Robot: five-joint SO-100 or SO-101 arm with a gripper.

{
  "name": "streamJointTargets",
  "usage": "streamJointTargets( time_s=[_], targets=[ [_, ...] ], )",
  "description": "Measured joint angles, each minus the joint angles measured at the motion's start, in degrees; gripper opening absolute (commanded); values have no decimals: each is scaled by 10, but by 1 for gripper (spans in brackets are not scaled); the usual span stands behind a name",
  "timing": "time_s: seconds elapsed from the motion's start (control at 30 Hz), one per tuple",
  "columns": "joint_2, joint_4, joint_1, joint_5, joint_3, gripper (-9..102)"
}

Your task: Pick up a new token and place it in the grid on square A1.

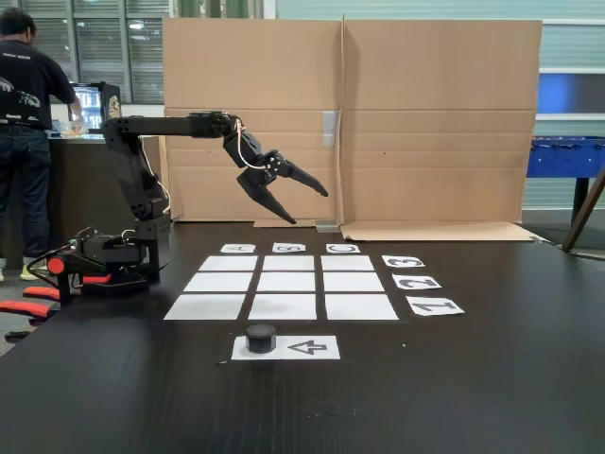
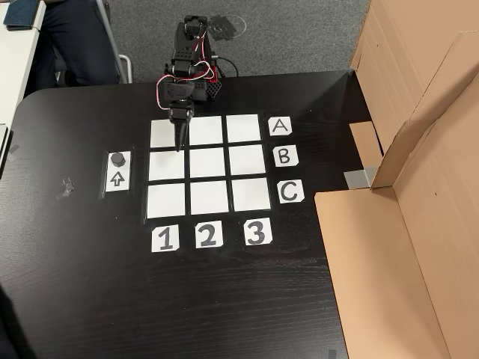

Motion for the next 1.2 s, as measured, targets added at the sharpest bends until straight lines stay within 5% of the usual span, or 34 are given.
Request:
streamJointTargets(
  time_s=[0.43, 1.2],
  targets=[
    [47, 33, 88, 0, -36, 33],
    [42, 234, 227, -32, -90, 33]
  ],
)
